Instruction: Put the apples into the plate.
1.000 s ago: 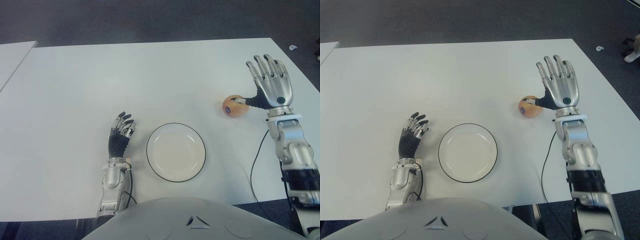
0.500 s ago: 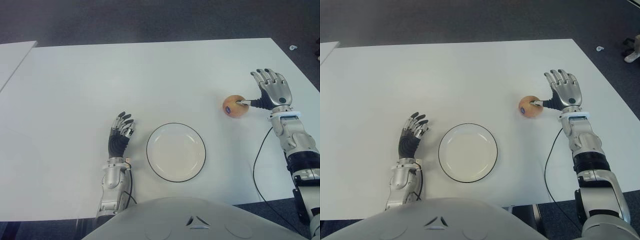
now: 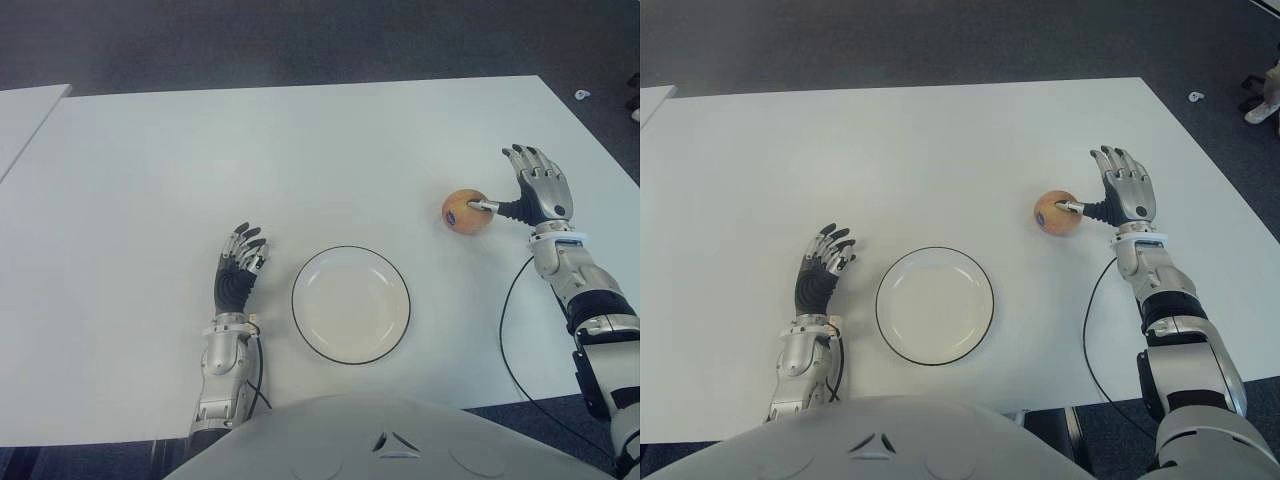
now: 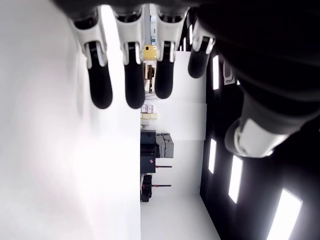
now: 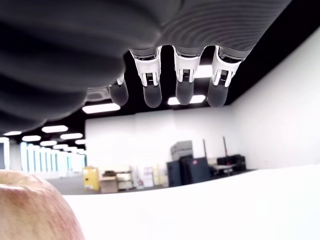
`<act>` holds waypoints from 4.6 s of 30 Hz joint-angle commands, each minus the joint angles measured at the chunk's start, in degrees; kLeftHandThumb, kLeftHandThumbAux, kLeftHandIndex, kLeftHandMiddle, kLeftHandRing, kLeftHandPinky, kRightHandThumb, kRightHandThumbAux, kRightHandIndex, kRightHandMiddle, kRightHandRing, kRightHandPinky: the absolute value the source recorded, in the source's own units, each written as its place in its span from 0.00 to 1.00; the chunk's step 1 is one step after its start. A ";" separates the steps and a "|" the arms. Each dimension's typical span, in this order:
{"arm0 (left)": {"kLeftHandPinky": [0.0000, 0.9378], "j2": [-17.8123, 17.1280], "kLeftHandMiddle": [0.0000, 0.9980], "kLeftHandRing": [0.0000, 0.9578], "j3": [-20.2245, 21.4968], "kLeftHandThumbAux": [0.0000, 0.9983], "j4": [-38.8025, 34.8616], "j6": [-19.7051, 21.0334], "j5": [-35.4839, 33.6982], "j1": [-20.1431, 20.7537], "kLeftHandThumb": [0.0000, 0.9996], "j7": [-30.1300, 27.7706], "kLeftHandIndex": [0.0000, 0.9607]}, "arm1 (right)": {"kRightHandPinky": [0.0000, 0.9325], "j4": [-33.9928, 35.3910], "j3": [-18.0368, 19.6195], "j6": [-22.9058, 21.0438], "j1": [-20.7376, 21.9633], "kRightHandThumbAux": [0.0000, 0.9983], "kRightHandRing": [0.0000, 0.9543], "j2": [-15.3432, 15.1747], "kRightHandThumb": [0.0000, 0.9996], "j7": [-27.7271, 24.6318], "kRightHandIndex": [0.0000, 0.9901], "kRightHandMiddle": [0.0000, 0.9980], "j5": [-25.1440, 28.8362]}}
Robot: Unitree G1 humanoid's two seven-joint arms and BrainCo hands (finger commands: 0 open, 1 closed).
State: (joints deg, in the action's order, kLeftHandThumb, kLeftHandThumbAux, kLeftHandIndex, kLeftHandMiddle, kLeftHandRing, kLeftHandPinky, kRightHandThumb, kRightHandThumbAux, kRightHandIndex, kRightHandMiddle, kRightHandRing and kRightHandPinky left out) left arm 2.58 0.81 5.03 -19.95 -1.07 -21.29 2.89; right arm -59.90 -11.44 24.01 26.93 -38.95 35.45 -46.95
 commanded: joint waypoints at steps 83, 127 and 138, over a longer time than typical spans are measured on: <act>0.39 0.71 0.23 0.31 -0.05 0.57 -3.97 4.39 0.64 -4.70 0.42 -1.07 0.16 | 0.09 -6.33 -24.26 -0.11 -1.86 0.42 0.06 8.93 0.33 9.31 0.04 0.08 1.35; 0.39 1.81 0.23 0.32 0.17 0.57 -3.15 3.67 0.49 -4.12 0.43 -0.91 0.17 | 0.91 -6.99 -25.41 3.66 0.51 0.72 0.88 7.86 0.71 23.19 0.44 0.85 -1.53; 0.39 1.98 0.23 0.32 0.40 0.57 -2.85 3.94 0.22 -3.77 0.44 -0.86 0.17 | 0.91 -6.52 -25.46 3.72 1.13 0.72 0.89 7.67 0.71 23.12 0.44 0.85 -1.81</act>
State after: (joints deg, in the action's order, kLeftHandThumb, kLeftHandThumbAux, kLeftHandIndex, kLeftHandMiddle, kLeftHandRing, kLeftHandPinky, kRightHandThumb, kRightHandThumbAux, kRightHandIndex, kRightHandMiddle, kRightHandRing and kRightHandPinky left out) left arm 4.33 1.23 0.38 -17.77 -0.62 -24.50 1.74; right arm -65.71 -35.73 27.50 29.42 -31.70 59.98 -47.00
